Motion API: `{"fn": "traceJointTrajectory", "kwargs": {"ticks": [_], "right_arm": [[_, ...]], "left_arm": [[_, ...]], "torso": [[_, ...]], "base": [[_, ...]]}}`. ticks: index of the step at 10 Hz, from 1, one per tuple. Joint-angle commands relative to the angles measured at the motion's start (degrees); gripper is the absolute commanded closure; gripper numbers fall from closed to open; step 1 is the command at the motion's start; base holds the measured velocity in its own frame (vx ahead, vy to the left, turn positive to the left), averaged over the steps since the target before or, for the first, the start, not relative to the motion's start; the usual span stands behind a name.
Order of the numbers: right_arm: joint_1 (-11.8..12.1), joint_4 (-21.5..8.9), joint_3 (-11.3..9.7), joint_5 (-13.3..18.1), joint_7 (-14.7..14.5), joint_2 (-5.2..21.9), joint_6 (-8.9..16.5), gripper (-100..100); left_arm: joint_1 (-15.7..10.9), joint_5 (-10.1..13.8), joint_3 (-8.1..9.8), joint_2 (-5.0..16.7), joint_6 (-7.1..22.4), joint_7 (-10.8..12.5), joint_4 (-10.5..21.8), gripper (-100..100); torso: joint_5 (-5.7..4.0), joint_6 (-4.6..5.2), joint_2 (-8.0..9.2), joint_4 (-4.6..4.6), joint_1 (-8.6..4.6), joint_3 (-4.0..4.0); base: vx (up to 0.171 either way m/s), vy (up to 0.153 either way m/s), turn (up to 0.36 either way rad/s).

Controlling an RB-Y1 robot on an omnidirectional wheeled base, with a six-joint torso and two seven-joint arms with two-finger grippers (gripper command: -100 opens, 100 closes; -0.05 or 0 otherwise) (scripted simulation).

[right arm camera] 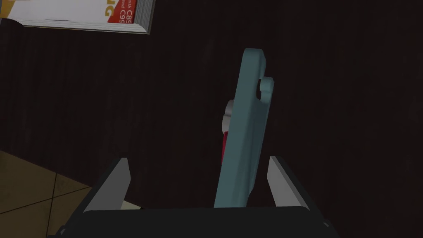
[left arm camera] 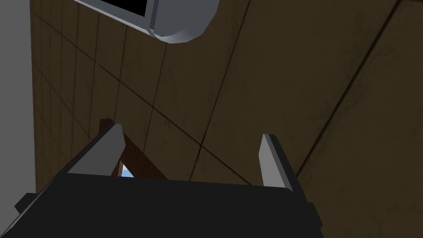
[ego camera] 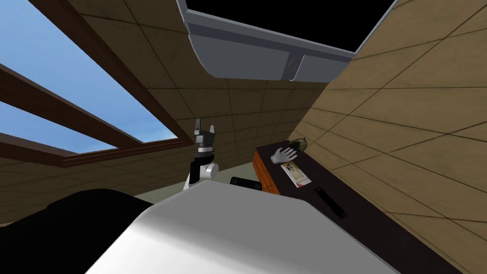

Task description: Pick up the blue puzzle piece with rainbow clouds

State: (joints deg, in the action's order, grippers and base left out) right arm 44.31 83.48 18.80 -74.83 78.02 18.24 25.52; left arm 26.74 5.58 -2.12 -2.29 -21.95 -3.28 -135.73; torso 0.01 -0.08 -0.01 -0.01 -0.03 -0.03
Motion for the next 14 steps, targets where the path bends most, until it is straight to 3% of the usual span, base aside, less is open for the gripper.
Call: {"fn": "traceJointTrajectory", "kwargs": {"ticks": [1,2,3,4,5,6,7,8,9,10,11,12,13,14], "right_arm": [[-2.9,-2.9,-2.3,0.1,-0.1,2.5,0.2,-100],[-4.4,-2.9,-2.3,0.1,-0.1,2.5,0.2,-100],[-6.6,-4.8,-4.4,1.0,0.8,4.9,0.6,-100],[-7.9,-4.8,-4.4,1.0,0.8,4.9,0.6,-100],[-9.5,-6.6,-6.6,1.9,1.8,7.1,1.0,-100],[-11.5,-6.6,-6.6,1.9,1.8,7.2,1.0,-100],[-13.5,-8.5,-8.7,2.8,2.8,9.6,1.4,-100],[-15.0,-8.5,-8.7,2.8,2.8,9.6,1.4,-100],[-16.8,-10.3,-10.8,3.7,3.7,11.9,1.8,-100],[-18.6,-10.3,-10.8,3.7,3.7,11.9,1.8,-100],[-20.7,-12.2,-13.0,4.6,4.7,14.3,2.3,-100],[-22.2,-12.2,-13.0,4.6,4.7,14.3,2.3,-100],[-24.4,-14.1,-15.1,5.5,5.7,16.7,2.7,-100],[-25.7,-14.1,-15.1,5.5,5.7,16.7,2.7,-100]], "left_arm": [[0.0,0.0,0.0,0.0,0.0,0.0,0.0,0],[0.0,0.0,0.01,0.0,0.0,0.0,0.0,0],[0.0,0.0,0.0,0.0,0.0,0.0,0.0,0],[0.0,0.0,0.01,0.0,0.0,0.0,0.0,0],[0.0,0.0,0.0,0.0,0.0,0.0,0.0,0],[0.0,0.0,0.0,0.0,0.0,0.0,0.0,0],[0.0,0.0,0.0,0.0,0.0,0.0,0.0,0],[0.0,0.0,0.0,0.0,0.0,0.0,0.0,0],[0.0,0.0,0.0,0.0,0.0,0.0,0.0,0],[0.0,0.0,0.0,0.0,0.0,0.0,0.0,0],[0.0,0.0,0.0,0.0,0.0,0.0,0.0,0],[0.0,0.0,0.01,0.0,0.0,0.0,0.0,0],[0.0,0.0,0.0,0.0,0.0,0.0,0.0,0],[0.0,0.0,0.01,0.0,0.0,0.0,0.0,0]], "torso": [[0.0,0.0,0.0,0.0,0.0,0.0],[-0.02,0.08,0.0,-0.01,-0.01,0.0],[0.0,0.0,0.0,0.0,0.02,0.0],[0.0,0.06,0.0,-0.01,0.03,-0.01],[0.0,-0.01,-0.01,0.0,0.06,0.0],[-0.12,0.03,-0.07,-0.03,-0.01,-0.05],[-0.14,-0.02,-0.09,-0.03,-0.13,-0.06],[-0.16,0.0,-0.13,-0.03,-0.18,-0.08],[-0.16,-0.04,-0.14,-0.03,-0.21,-0.08],[-0.16,0.01,-0.15,-0.04,-0.17,-0.09],[-0.16,-0.03,-0.14,-0.03,-0.21,-0.09],[-0.16,0.02,-0.13,-0.04,-0.21,-0.08],[-0.17,-0.06,-0.14,-0.03,-0.27,-0.08],[-0.17,0.01,-0.13,-0.04,-0.26,-0.08]], "base": [[0.007,0.011,-0.364],[0.006,0.026,-0.172],[0.007,0.023,-0.325],[0.008,0.031,-0.175],[0.014,0.05,-0.33],[0.006,0.037,-0.218],[0.008,0.036,-0.269],[0.006,0.028,-0.189],[0.012,0.041,-0.318],[0.005,0.029,-0.257],[0.004,0.031,-0.363],[0.002,0.015,-0.177],[0.002,0.017,-0.279],[0.0,0.012,-0.22]]}}
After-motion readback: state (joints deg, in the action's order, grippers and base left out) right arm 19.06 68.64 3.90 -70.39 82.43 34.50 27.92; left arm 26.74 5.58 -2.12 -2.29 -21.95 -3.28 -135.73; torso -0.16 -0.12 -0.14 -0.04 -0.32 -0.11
